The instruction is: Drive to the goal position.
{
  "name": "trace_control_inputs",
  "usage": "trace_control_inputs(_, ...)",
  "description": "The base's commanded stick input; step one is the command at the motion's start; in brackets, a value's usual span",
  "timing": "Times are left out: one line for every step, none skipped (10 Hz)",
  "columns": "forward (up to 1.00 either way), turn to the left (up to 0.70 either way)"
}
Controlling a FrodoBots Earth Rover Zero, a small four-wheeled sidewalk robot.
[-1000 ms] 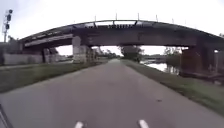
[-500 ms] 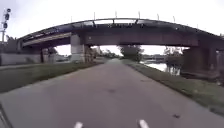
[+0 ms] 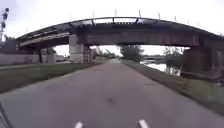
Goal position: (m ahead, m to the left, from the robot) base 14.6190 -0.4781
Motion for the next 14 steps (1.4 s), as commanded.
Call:
trace_control_inputs(1.00,0.00)
trace_control_inputs(1.00,0.00)
trace_control_inputs(1.00,0.00)
trace_control_inputs(1.00,0.00)
trace_control_inputs(1.00,0.00)
trace_control_inputs(1.00,0.00)
trace_control_inputs(1.00,0.00)
trace_control_inputs(1.00,0.00)
trace_control_inputs(1.00,0.00)
trace_control_inputs(1.00,0.00)
trace_control_inputs(1.00,0.00)
trace_control_inputs(1.00,0.00)
trace_control_inputs(1.00,0.00)
trace_control_inputs(1.00,0.00)
